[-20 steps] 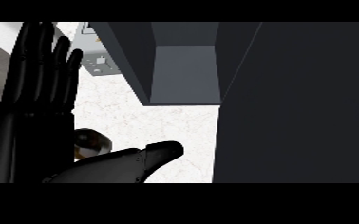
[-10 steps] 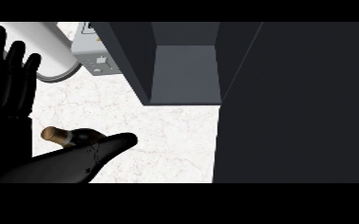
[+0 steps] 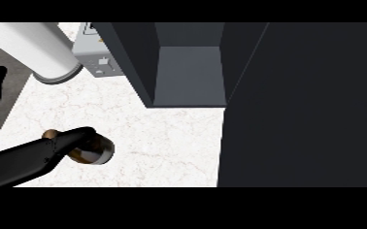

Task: Pick up the wine, place it into the cabinet and close the cabinet

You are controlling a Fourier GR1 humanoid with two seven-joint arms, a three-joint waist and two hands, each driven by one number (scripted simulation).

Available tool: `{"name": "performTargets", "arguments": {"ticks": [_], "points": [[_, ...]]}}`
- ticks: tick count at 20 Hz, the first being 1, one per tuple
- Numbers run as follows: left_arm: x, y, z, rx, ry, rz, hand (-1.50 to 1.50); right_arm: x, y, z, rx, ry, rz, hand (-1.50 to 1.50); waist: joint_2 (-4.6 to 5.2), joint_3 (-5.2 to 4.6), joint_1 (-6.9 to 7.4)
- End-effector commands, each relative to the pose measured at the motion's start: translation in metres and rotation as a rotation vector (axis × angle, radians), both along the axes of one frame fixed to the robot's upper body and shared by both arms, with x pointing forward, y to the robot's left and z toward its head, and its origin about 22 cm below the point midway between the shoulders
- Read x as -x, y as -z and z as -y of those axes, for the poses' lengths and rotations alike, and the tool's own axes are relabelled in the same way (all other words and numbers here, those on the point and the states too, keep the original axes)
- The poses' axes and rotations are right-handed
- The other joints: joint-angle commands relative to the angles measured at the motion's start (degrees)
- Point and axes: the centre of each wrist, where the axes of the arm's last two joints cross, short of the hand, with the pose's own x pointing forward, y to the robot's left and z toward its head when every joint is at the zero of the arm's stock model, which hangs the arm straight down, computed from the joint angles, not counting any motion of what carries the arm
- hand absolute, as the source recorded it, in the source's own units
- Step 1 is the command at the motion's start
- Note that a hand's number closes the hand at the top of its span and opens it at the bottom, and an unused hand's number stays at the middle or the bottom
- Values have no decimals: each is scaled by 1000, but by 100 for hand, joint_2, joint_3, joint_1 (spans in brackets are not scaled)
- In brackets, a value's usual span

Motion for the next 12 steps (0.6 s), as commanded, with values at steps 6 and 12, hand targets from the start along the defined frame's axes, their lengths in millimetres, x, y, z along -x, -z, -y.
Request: {"name": "performTargets", "arguments": {"ticks": [6,12], "points": [[9,27,-31,41,7,-58,-150,34,-32,12,-23,-27,82,-150,16,0,3],[14,52,-49,71,-7,-83,-150,44,-37,5,-45,-33,74,-150,2,-3,-1]]}}
